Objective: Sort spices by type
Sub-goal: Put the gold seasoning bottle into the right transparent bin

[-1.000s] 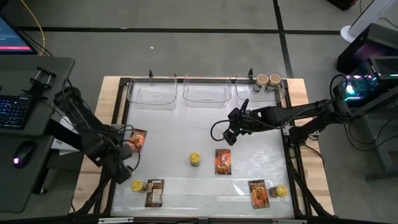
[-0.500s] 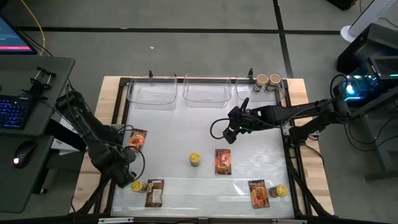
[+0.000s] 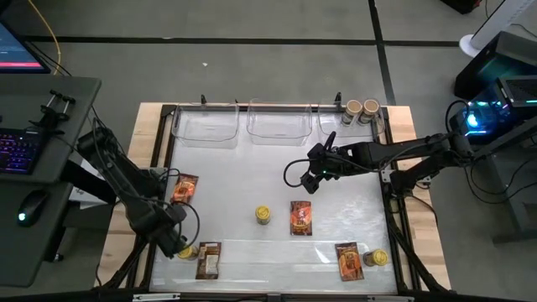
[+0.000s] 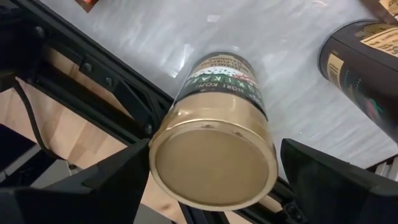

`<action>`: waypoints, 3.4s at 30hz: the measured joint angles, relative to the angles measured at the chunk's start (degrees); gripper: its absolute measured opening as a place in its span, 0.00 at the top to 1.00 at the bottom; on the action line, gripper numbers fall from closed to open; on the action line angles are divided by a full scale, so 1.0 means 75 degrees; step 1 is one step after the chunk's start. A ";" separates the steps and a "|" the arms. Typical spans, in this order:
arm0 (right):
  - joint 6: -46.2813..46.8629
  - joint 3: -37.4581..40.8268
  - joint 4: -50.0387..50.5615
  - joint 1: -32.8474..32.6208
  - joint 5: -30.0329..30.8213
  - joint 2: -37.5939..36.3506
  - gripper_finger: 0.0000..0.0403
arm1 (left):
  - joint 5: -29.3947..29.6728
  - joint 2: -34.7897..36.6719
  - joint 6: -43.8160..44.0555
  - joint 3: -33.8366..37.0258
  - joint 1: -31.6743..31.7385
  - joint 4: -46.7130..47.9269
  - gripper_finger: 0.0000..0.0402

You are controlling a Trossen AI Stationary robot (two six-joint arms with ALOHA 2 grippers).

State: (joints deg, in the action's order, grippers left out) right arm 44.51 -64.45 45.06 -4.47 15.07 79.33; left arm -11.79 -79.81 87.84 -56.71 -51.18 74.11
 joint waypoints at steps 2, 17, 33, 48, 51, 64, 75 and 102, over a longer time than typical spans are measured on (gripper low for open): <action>0.0000 0.0000 0.0002 0.0000 0.0000 0.0000 0.05 | -0.0002 -0.0044 -0.0007 0.0000 0.0000 -0.0006 0.17; -0.0003 0.0000 -0.0122 0.0000 -0.0015 -0.0027 0.05 | 0.0238 0.0695 -0.0609 -0.0046 0.0202 0.1335 0.41; -0.0131 -0.0006 -0.3287 -0.0003 0.1066 -0.1894 0.05 | 0.3316 0.1940 -0.7023 -0.1313 0.5113 -0.0774 0.41; -0.1632 -0.0012 -0.4750 0.0183 0.4697 -0.2398 0.05 | 0.3038 -0.2192 -1.1993 -0.3819 0.7941 -0.6224 0.41; -0.1910 -0.0010 -0.4907 0.0447 0.4727 -0.2398 0.05 | 0.3054 -0.3090 -1.2139 -0.4641 0.8170 -0.6284 0.41; -0.3461 -0.0009 -0.4507 0.1014 0.3128 -0.2522 0.05 | 0.2209 -0.5017 -1.2137 -0.6634 0.8295 -0.5288 0.41; 0.0209 -0.0005 0.0838 0.0304 0.1854 -0.2595 0.10 | 0.2317 -0.5015 -1.2684 -0.6645 0.7927 -0.5222 0.41; 0.3853 0.3576 -0.2046 -0.0824 0.1538 -0.2235 0.99 | 0.2005 -0.6250 -1.2535 -0.6639 0.7452 -0.5077 0.38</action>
State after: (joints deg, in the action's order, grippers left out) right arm 73.41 -37.63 29.72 -10.65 26.60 62.57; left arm 3.25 -126.69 -6.17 -106.50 4.71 36.02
